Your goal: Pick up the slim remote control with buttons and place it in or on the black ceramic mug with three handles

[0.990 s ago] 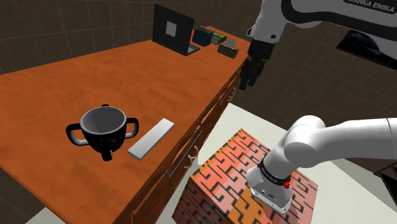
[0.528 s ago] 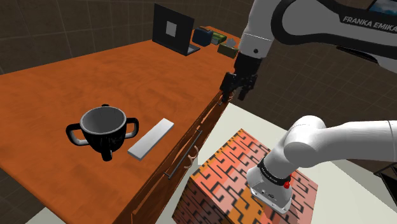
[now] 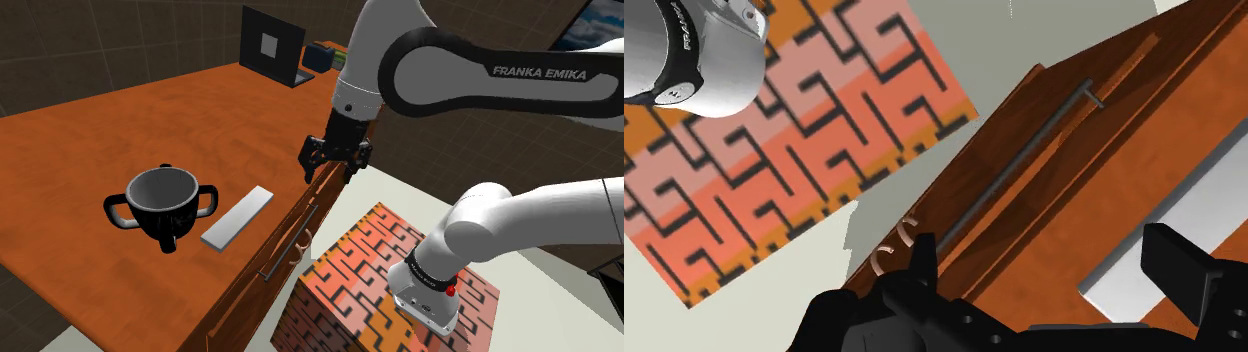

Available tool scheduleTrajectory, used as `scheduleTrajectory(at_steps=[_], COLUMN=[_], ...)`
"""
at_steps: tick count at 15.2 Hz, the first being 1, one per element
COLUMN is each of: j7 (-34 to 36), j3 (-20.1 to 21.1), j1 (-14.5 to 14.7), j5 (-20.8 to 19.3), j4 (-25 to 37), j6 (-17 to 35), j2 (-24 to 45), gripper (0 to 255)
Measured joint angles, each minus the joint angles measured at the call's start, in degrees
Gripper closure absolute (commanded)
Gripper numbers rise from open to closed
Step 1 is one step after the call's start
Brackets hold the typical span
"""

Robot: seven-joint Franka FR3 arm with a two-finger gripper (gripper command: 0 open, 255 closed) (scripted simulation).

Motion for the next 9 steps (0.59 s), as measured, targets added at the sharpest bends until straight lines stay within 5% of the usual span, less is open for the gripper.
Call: scheduleTrajectory(at_steps=[4, 9], j7=[11.7, 27.6], j3=[8.3, 19.3], j1=[-3.0, -9.8], j5=[1.4, -1.8], j4=[1.9, 6.7], j6=[7.0, 15.5], j2=[6.2, 16.7], gripper=[0, 0])
